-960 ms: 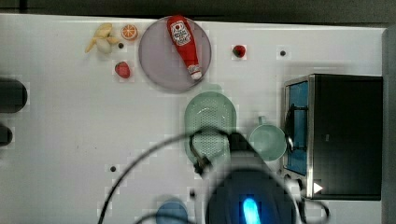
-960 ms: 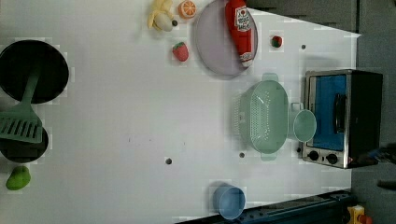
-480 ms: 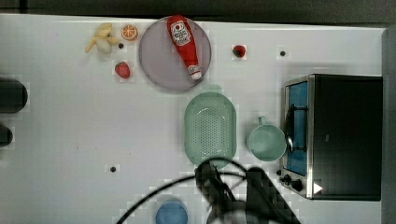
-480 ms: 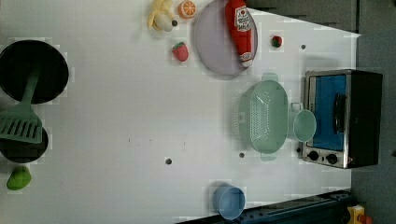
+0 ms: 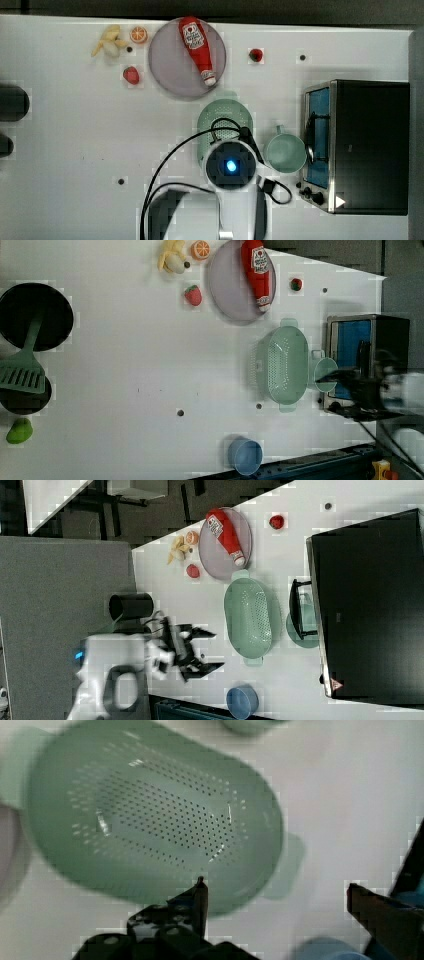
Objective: Drag strainer right to left.
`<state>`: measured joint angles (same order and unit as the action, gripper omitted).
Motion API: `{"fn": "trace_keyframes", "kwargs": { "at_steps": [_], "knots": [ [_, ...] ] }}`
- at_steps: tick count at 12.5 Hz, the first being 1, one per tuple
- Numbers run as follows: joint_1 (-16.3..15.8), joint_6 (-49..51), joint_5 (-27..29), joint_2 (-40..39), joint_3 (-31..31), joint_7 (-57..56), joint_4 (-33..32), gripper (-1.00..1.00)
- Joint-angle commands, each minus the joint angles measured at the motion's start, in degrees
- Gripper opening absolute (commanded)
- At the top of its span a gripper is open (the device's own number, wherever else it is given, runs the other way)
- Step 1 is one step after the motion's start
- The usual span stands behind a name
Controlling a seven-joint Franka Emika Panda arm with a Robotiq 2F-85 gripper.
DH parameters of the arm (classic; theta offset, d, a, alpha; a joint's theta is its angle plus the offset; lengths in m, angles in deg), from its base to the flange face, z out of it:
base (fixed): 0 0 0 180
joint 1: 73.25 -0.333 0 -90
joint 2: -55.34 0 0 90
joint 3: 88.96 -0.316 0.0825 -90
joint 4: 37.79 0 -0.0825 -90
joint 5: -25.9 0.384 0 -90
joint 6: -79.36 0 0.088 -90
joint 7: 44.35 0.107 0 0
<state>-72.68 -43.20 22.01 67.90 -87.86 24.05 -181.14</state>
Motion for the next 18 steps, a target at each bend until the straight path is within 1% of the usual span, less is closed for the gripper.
{"fn": "trace_keyframes", "kwargs": {
  "at_steps": [1,5,7,9,11,13,18],
  "knots": [
    [-0.2,-8.5,0.9,-4.3,-1.2,11.0,-0.5,1.00],
    [-0.2,-20.6,1.0,-17.5,-1.6,13.0,1.2,1.00],
    [-0.3,-27.4,1.0,-22.6,-1.6,16.9,1.2,1.00],
    [-0.7,-32.0,1.0,-26.4,-1.7,22.4,1.2,1.00],
    [-1.4,-35.1,1.0,-29.5,-2.4,25.5,1.2,1.00],
    [-2.0,-38.4,1.0,-31.4,-2.9,25.5,1.2,1.00],
    [-4.3,-38.8,1.0,-33.3,-3.2,25.6,1.5,1.00]
  ]
}}
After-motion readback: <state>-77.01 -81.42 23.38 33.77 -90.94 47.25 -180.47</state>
